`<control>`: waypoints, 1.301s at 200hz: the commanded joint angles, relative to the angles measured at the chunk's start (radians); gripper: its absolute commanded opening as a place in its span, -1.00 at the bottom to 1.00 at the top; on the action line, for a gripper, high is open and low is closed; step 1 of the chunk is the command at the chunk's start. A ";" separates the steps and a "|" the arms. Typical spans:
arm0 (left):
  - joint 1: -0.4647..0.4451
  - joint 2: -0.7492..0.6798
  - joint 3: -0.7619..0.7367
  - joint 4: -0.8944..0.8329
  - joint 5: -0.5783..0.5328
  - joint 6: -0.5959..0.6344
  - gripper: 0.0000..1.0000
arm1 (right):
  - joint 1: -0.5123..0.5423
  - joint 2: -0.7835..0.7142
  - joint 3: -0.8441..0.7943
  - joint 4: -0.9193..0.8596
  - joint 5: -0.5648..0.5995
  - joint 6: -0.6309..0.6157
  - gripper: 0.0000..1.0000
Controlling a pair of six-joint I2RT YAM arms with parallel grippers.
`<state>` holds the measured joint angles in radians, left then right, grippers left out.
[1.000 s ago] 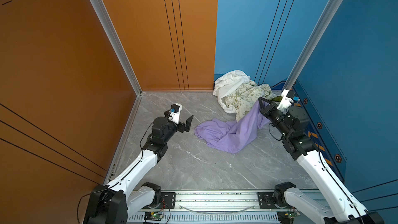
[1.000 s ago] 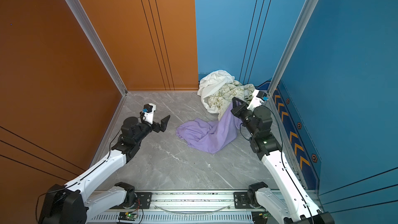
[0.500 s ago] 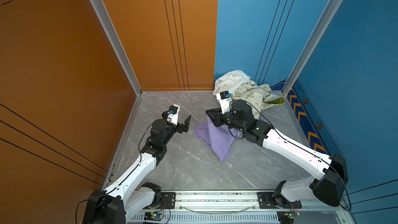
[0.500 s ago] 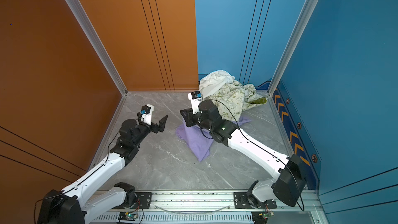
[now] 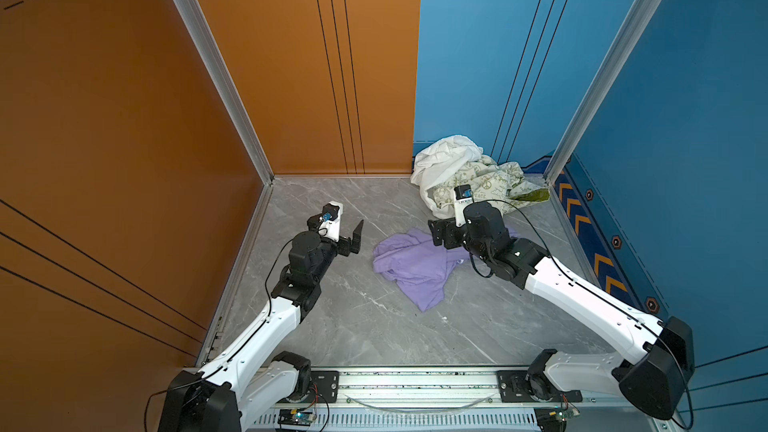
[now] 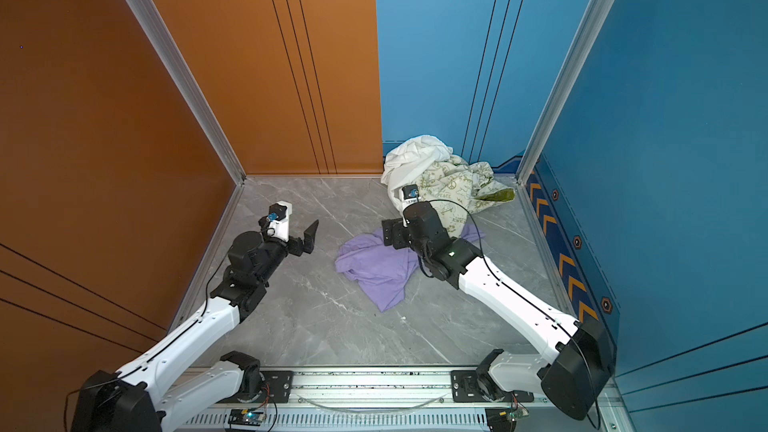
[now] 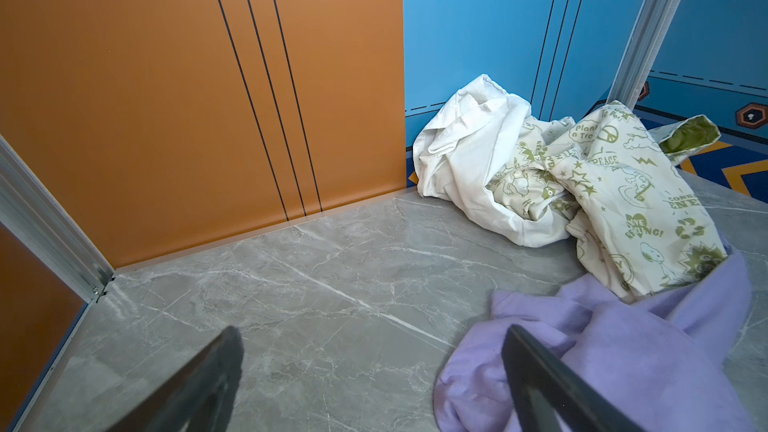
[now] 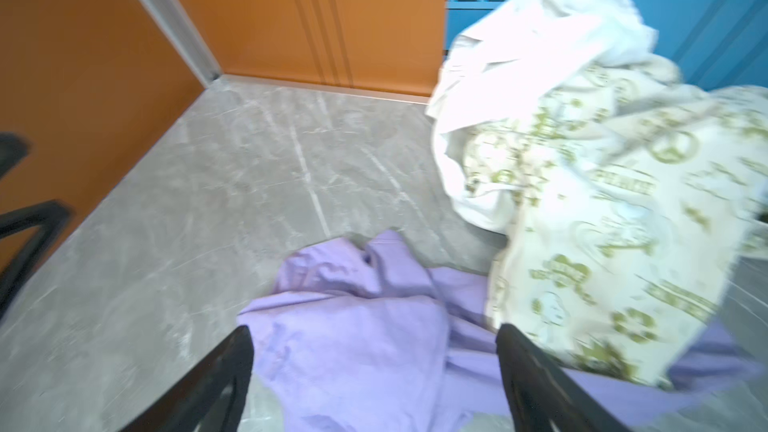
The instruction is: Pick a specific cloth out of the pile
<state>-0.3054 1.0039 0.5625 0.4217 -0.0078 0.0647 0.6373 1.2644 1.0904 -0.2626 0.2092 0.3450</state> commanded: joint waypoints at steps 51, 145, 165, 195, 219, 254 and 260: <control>-0.008 0.001 -0.007 0.006 0.005 0.017 0.96 | -0.312 0.033 -0.188 -0.053 -0.113 0.428 0.73; -0.008 -0.002 -0.008 0.006 0.008 0.020 0.96 | -0.355 0.317 -0.166 -0.006 -0.253 0.590 0.26; -0.008 -0.004 -0.007 0.006 0.008 0.021 0.96 | -0.355 0.344 -0.177 0.024 -0.259 0.609 0.01; -0.008 -0.005 -0.007 0.007 0.008 0.021 0.96 | -0.364 0.371 -0.178 0.063 -0.308 0.621 -0.67; -0.007 -0.005 -0.006 0.006 0.010 0.022 0.96 | -0.369 0.352 -0.194 0.099 -0.314 0.636 -0.88; -0.007 -0.004 -0.007 0.006 0.012 0.023 0.96 | -0.375 0.253 -0.237 0.167 -0.298 0.675 -1.00; -0.008 -0.005 -0.007 0.006 0.011 0.022 0.96 | -0.374 0.228 -0.246 0.180 -0.291 0.682 -1.00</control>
<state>-0.3054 1.0042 0.5625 0.4213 -0.0071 0.0681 0.2687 1.5906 0.8780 -0.1547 -0.0917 0.9840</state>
